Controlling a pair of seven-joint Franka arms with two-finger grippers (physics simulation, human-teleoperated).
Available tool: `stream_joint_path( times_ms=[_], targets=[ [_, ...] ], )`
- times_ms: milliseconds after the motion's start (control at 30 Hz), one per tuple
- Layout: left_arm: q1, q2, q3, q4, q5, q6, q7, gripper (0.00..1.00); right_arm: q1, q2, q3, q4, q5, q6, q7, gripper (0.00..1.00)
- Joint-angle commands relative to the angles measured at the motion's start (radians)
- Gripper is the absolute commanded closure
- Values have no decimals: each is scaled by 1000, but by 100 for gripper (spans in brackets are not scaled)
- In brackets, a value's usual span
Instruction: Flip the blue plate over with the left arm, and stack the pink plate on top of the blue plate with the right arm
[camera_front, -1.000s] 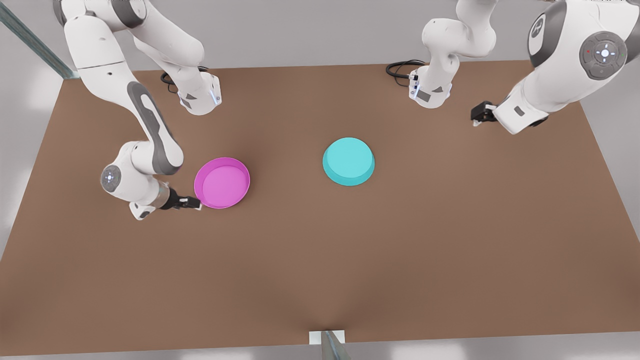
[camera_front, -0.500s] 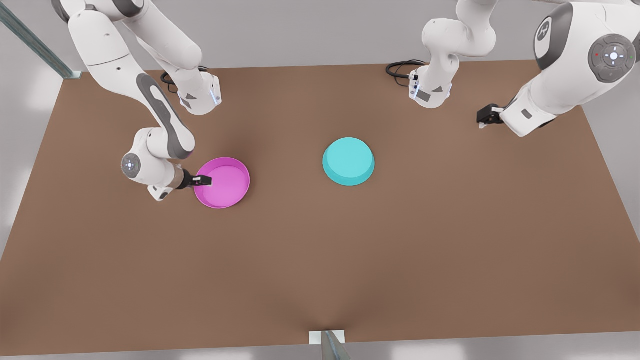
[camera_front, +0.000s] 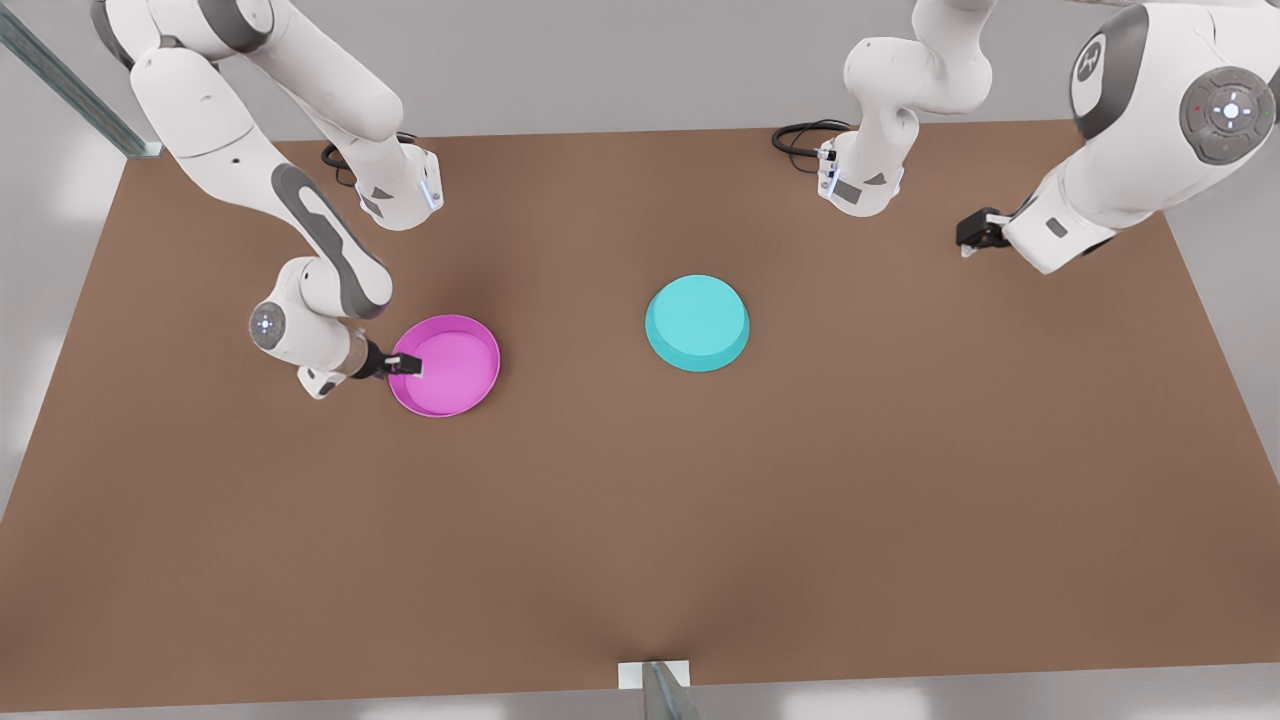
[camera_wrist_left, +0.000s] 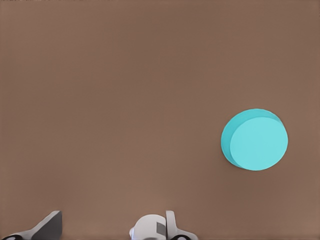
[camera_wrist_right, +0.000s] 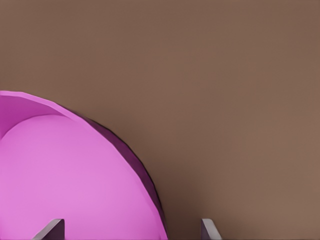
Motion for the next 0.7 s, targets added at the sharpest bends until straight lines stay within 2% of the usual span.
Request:
stream_joint_path(
  times_ms=[0,133,200,233,500,567,600,667],
  targets=[
    [2,-2,0,0,0,0,0,0,1,1,0,0,0,1,0,0],
    [2,0,0,0,0,-2,0,0,1,4,0,0,-3,4,-3,0],
    [3,-2,0,-1,-5,-12,0,0,3,4,0,0,-3,10,-3,13],
    [11,-2,0,-1,-12,-12,0,0,6,4,0,0,-3,13,-3,15],
    [20,-2,-1,-1,-16,-12,2,0,12,26,0,0,-6,56,-5,19],
    [20,-2,-1,-1,-16,-12,2,0,12,27,0,0,-6,56,-5,26],
    [20,-2,0,-1,-16,-12,2,0,14,27,0,0,-6,56,-5,35],
    [20,-2,-1,-1,-16,-14,2,0,14,26,0,0,-6,56,-5,63]
  ],
)
